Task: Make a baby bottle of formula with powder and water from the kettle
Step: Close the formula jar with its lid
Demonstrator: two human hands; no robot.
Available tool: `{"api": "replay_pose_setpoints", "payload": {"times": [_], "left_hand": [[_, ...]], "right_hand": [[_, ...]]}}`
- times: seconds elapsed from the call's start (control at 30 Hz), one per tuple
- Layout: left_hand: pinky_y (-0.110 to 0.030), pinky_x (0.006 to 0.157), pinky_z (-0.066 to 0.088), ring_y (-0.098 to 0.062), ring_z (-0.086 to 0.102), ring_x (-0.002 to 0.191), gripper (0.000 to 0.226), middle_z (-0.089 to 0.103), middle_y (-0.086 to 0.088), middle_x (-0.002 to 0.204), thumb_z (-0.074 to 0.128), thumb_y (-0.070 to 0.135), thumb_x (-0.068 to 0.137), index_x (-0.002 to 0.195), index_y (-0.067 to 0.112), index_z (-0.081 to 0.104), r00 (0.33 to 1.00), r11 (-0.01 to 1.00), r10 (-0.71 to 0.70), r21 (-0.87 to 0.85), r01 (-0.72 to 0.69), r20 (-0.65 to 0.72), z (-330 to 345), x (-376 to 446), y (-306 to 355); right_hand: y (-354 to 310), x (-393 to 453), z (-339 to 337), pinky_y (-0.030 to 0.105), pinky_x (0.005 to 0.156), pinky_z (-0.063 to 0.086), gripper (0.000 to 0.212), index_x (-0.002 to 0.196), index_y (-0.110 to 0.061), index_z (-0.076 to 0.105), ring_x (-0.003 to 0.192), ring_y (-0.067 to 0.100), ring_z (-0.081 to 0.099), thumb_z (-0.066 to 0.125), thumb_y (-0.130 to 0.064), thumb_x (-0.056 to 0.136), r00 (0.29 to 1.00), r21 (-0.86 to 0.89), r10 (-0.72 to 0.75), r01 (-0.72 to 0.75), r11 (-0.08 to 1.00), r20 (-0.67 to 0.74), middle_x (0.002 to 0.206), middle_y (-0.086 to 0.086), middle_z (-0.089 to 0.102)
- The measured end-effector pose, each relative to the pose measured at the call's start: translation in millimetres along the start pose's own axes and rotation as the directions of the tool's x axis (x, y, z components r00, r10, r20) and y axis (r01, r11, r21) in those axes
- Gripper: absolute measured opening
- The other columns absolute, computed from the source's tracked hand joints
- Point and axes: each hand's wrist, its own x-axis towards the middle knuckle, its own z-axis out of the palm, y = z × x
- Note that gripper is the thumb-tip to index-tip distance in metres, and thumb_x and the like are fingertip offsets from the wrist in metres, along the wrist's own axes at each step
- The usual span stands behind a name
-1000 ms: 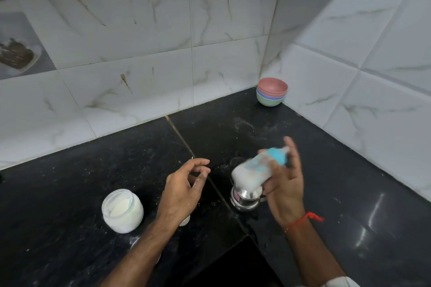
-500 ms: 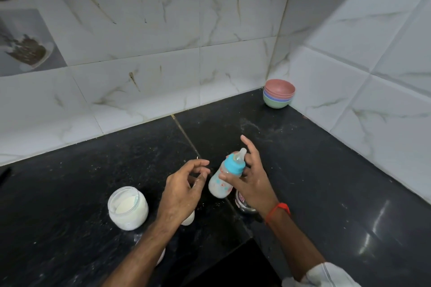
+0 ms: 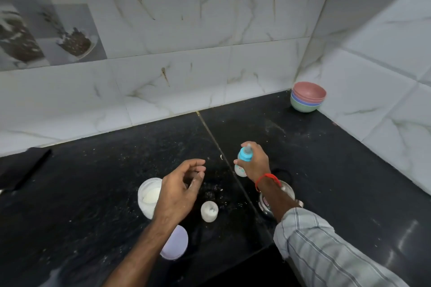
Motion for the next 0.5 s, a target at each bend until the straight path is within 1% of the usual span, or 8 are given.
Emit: {"api": "replay_pose_setpoints", "payload": {"times": [0.07,0.17,0.23,0.3,0.33,0.4,0.43,0.5], "left_hand": [[-0.022,0.080,0.055,0.005,0.070,0.098,0.031,0.077,0.021,0.100,0.072,0.015,0.095,0.112,0.041,0.069,1.000,1.000,-0.011,0.002,0.011,-0.015,-12,-3,-8],[-0.023,0.085,0.055,0.004,0.070,0.099,0.030,0.077,0.023,0.101,0.073,0.014,0.094,0.114,0.036,0.071,0.999,1.000,-0.009,0.013,0.009,-0.031,-27,-7,-17],[-0.021,0.088,0.056,0.004,0.070,0.100,0.029,0.077,0.019,0.102,0.073,0.012,0.094,0.115,0.033,0.072,0.999,1.000,0.002,0.021,-0.001,-0.039,-34,-7,-20],[-0.020,0.095,0.054,0.004,0.069,0.105,0.030,0.077,0.018,0.106,0.074,0.014,0.093,0.116,0.033,0.072,0.999,0.999,0.012,0.034,-0.010,-0.038,-41,-7,-23],[-0.022,0.098,0.052,0.003,0.068,0.109,0.030,0.076,0.019,0.109,0.074,0.017,0.093,0.118,0.033,0.071,0.999,0.998,0.021,0.055,-0.019,-0.036,-44,-6,-25],[-0.026,0.103,0.049,-0.001,0.064,0.119,0.032,0.073,0.021,0.117,0.074,0.023,0.093,0.122,0.034,0.069,0.999,0.994,0.043,0.105,-0.040,-0.030,-53,-6,-30],[-0.028,0.105,0.048,-0.002,0.061,0.123,0.033,0.070,0.022,0.122,0.074,0.026,0.093,0.124,0.035,0.068,0.998,0.991,0.053,0.126,-0.049,-0.029,-57,-6,-33],[-0.035,0.111,0.045,-0.005,0.052,0.131,0.039,0.064,0.022,0.132,0.075,0.031,0.092,0.130,0.035,0.064,0.997,0.984,0.066,0.168,-0.059,-0.032,-67,-7,-41]], "right_hand": [[9,1,7,0.039,0.092,0.053,0.050,0.112,-0.012,0.063,0.104,0.027,0.061,0.087,0.001,0.070,1.000,-0.032,0.019,-0.019,0.999,-0.008,0.114,0.009,0.061],[15,4,13,0.031,0.089,0.047,0.055,0.119,-0.009,0.062,0.106,0.030,0.061,0.085,0.002,0.071,0.999,-0.086,0.036,-0.038,0.996,-0.028,0.117,0.013,0.060],[12,6,14,0.034,0.099,0.047,0.066,0.130,-0.011,0.058,0.112,0.029,0.058,0.085,0.002,0.072,0.997,-0.082,0.071,-0.072,0.994,-0.009,0.125,0.016,0.056],[5,4,16,0.036,0.111,0.039,0.084,0.144,-0.014,0.047,0.126,0.030,0.048,0.087,0.000,0.071,0.995,-0.055,0.092,-0.095,0.994,-0.047,0.137,0.019,0.047],[0,1,17,0.042,0.117,0.033,0.090,0.149,-0.014,0.042,0.135,0.034,0.040,0.087,-0.003,0.072,0.992,-0.082,0.052,-0.062,0.995,-0.117,0.142,0.020,0.043],[-13,-12,23,0.056,0.122,0.023,0.083,0.150,-0.012,0.040,0.145,0.042,0.028,0.083,-0.012,0.079,0.958,-0.209,-0.153,0.102,0.973,-0.244,0.146,0.021,0.041],[-21,-24,26,0.055,0.123,0.021,0.074,0.148,-0.011,0.043,0.144,0.042,0.029,0.079,-0.015,0.083,0.926,-0.251,-0.276,0.211,0.945,-0.259,0.145,0.020,0.043],[-40,-55,36,0.037,0.122,0.021,0.059,0.143,-0.012,0.050,0.136,0.032,0.040,0.071,-0.019,0.089,0.866,-0.278,-0.461,0.401,0.873,-0.196,0.139,0.015,0.049]]}}
